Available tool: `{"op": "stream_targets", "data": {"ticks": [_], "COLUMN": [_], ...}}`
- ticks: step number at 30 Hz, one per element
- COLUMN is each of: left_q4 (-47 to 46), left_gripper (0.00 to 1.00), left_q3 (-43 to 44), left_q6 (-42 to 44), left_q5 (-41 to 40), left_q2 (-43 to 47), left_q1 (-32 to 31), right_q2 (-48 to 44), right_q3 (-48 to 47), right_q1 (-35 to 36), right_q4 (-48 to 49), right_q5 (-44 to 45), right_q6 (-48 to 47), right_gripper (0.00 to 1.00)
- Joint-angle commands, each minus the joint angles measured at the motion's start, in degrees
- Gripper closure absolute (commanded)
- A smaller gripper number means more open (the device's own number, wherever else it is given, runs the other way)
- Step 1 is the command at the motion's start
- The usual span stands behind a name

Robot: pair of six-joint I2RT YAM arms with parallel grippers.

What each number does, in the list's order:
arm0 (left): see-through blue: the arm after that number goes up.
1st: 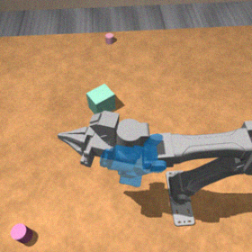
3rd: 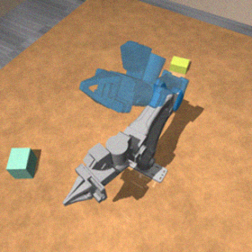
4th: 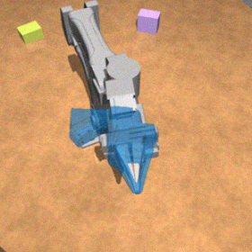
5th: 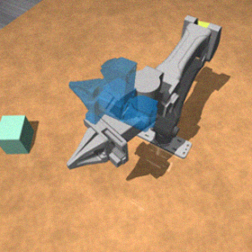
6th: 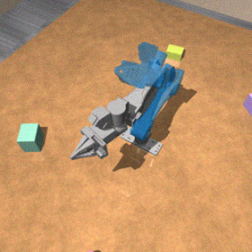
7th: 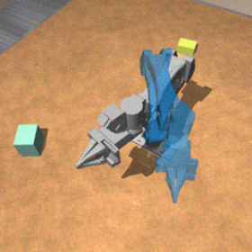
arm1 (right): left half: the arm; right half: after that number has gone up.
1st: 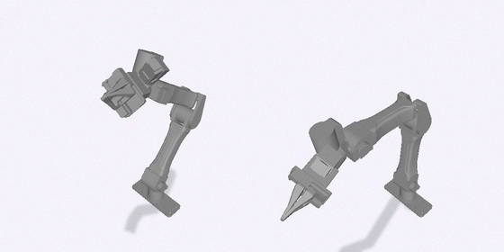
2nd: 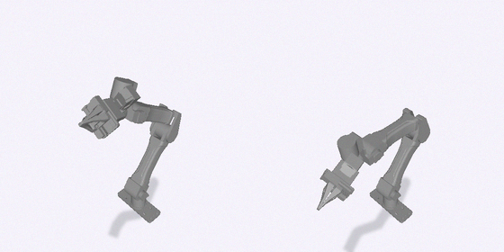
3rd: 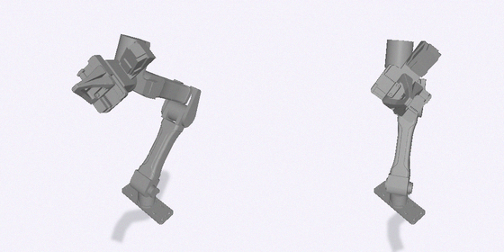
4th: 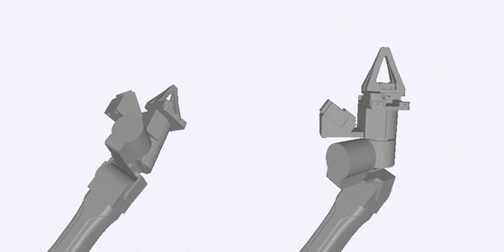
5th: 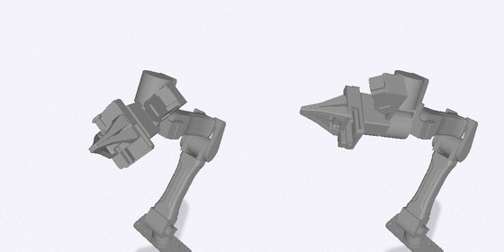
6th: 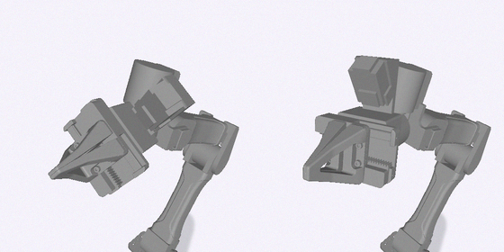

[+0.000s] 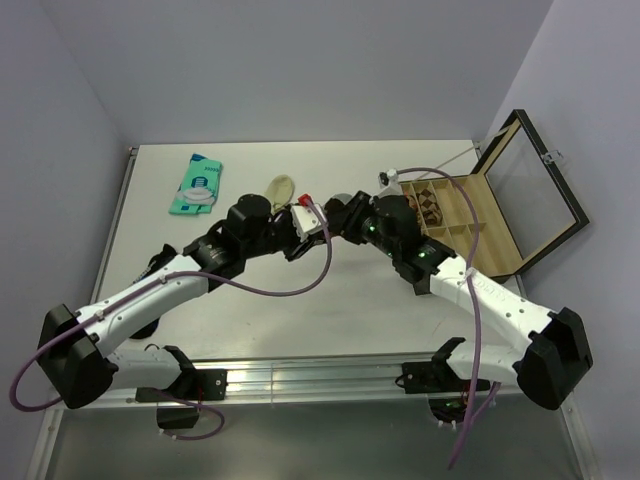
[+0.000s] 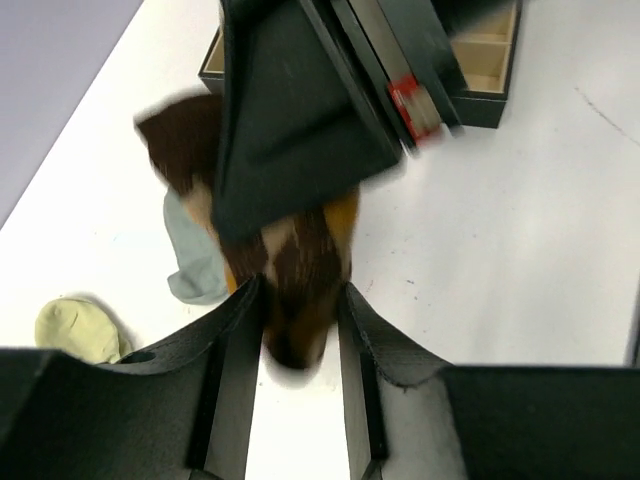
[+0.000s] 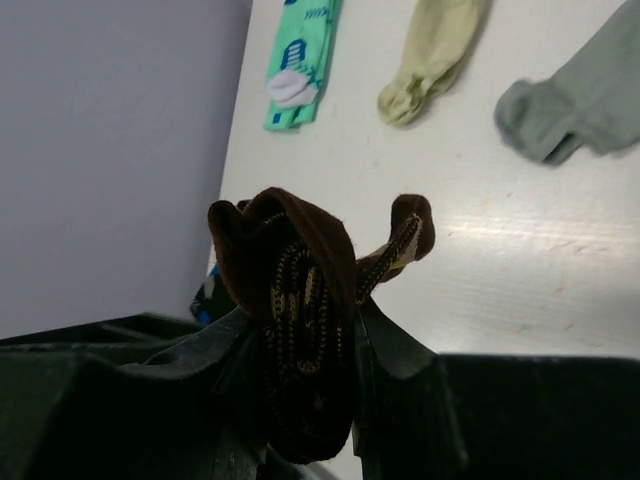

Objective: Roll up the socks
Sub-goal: Pick up the sock at the center of the board, then place the sock in the storage box.

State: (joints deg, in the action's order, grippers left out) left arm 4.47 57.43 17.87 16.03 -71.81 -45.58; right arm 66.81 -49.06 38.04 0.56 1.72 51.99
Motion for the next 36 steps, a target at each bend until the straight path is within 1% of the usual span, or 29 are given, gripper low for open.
{"op": "stream_targets", "data": {"ticks": [1,3,4,6,8,10,11,12,13,15,16,17,18,20,21,24,26,28,30,31,33,35,36], "left_q4": [5.81,6.43,6.52,6.69,6.69,7.56,8.01,8.53,9.41,11.26,11.70,11.62,12.22,14.23,15.47,18.28,19.17,18.82,19.70,20.22,20.40,20.32,20.49], "left_gripper": [0.62,0.63,0.64,0.64,0.64,0.64,0.64,0.64,0.64,0.65,0.65,0.64,0.64,0.64,0.64,0.64,0.64,0.64,0.65,0.65,0.65,0.65,0.65], "left_q3": [2.95,3.30,3.74,4.01,4.44,5.41,5.85,6.29,7.77,8.84,9.88,10.24,10.77,12.79,14.01,16.92,17.37,16.40,16.14,15.79,15.35,14.64,14.47], "left_q6": [-0.73,-0.82,-1.08,-1.34,-1.52,-1.70,-1.78,-1.78,-1.78,-2.05,-2.22,-2.66,-3.10,-2.67,-2.40,-1.96,-1.78,-1.70,-0.47,-0.29,0.15,0.06,0.06], "left_q5": [3.83,4.53,4.80,5.59,5.68,5.59,5.68,6.90,7.17,8.74,9.28,10.06,10.33,11.12,11.56,13.76,15.16,16.57,17.89,18.15,18.77,19.73,20.35], "left_q2": [3.26,3.43,3.52,3.69,3.70,3.43,3.00,2.56,2.21,0.89,0.54,0.10,-0.17,-1.83,-2.71,-5.00,-5.79,-5.88,-6.32,-6.32,-6.32,-6.15,-6.32], "left_q1": [0.85,1.28,1.37,1.72,1.81,1.99,2.08,2.34,2.69,3.74,4.09,4.62,5.41,6.03,6.29,7.43,8.05,9.10,9.72,9.81,10.16,10.51,10.86], "right_q2": [-3.17,-4.31,-4.92,-5.11,-4.93,-3.27,-2.83,-2.04,-0.20,1.48,3.31,4.46,5.69,9.65,10.96,15.36,19.75,23.35,25.64,27.40,29.25,31.63,31.89], "right_q3": [0.19,-0.16,-0.51,-1.21,-2.35,-3.84,-4.37,-4.99,-6.82,-8.94,-11.04,-12.19,-13.42,-16.59,-17.81,-19.40,-21.42,-21.96,-22.40,-22.05,-22.48,-23.62,-23.37], "right_q1": [-5.78,-9.38,-10.52,-13.68,-15.97,-20.80,-22.64,-24.40,-28.07,-31.61,-34.67,-36.18,-37.41,-41.97,-42.87,-45.76,-46.21,-46.22,-46.83,-47.27,-47.80,-47.97,-47.97], "right_q4": [1.11,0.15,0.06,-2.13,-4.32,-5.65,-7.13,-8.19,-9.68,-15.30,-17.24,-21.52,-23.48,-28.65,-30.51,-30.70,-33.07,-32.81,-34.21,-33.78,-33.78,-36.13,-35.28], "right_q5": [-2.74,-6.01,-9.42,-11.64,-17.16,-24.01,-30.22,-33.24,-36.14,-42.81,-44.50,-46.00,-49.93,-52.16,-51.21,-55.05,-56.73,-57.88,-57.61,-58.75,-60.77,-59.91,-58.07], "right_q6": [-10.84,-12.51,-14.18,-16.20,-18.93,-21.82,-22.71,-23.68,-25.95,-29.47,-33.05,-34.83,-36.85,-41.86,-43.71,-46.00,-48.90,-50.22,-51.37,-53.11,-53.66,-55.14,-53.76], "right_gripper": [1.00,1.00,1.00,1.00,1.00,1.00,1.00,1.00,1.00,1.00,1.00,1.00,1.00,1.00,1.00,1.00,1.00,1.00,1.00,1.00,1.00,1.00,1.00]}}
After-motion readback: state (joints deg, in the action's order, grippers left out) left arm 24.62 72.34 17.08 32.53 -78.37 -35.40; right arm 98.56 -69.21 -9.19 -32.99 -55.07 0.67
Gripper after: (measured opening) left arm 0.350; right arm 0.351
